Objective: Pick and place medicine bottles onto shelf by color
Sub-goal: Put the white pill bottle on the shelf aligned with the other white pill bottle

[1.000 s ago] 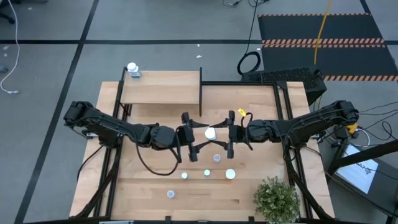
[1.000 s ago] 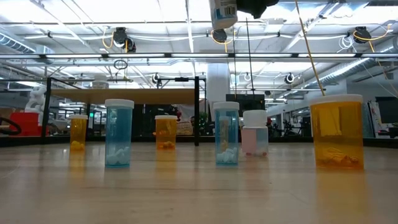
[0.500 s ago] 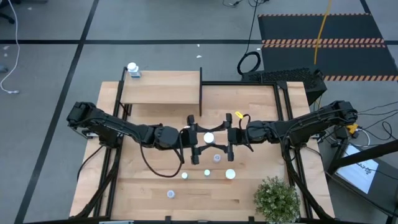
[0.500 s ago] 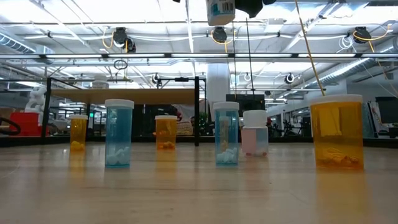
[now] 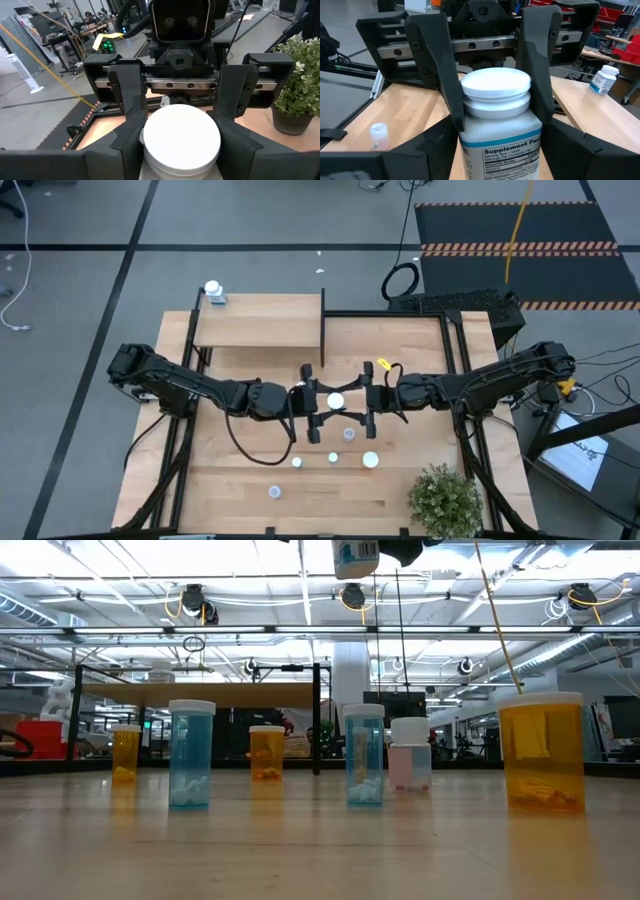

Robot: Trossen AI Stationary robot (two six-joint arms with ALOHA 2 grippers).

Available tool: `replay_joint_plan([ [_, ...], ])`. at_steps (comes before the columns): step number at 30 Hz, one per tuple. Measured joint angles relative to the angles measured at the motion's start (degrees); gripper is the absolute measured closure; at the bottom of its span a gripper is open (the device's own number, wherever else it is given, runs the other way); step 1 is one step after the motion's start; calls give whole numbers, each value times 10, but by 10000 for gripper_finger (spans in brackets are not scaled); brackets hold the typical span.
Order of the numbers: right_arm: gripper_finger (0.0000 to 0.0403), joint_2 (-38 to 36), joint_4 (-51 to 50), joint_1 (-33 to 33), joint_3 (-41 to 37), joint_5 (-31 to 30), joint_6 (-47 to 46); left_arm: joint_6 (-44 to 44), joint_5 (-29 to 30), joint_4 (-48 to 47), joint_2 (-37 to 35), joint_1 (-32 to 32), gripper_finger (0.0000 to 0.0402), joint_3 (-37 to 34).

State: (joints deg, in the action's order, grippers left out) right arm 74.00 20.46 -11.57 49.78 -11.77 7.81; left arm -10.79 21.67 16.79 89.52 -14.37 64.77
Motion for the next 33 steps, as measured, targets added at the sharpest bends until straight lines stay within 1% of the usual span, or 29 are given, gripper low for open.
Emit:
replay_joint_plan([
  [6, 158, 0, 0, 0, 0, 0, 3, -6, 0, -2, 0, 0, 214, 0],
  [12, 149, 0, 1, 0, 0, -6, 4, -8, 7, -4, 0, -1, 207, 0],
  [17, 112, 0, 0, -9, 0, -47, 8, -3, 36, -9, -1, -1, 218, 0],
  [20, 90, 0, 4, -19, 1, -99, 30, 8, 58, -20, -9, -2, 216, -1],
  [22, 79, -1, 10, -26, 1, -142, 43, 17, 79, -22, -16, -2, 209, -1],
  [24, 71, -1, 16, -33, 1, -167, 51, 26, 106, -34, -23, -3, 205, -1],
  [27, 65, -1, 23, -39, 1, -169, 51, 47, 165, -48, -36, -5, 204, -1],
  [30, 65, 2, 25, -40, 1, -170, 30, 60, 222, -56, -47, -3, 212, -1],
  [33, 64, 16, 44, -39, 1, -202, 20, 75, 252, -43, -50, 0, 217, -1],
])
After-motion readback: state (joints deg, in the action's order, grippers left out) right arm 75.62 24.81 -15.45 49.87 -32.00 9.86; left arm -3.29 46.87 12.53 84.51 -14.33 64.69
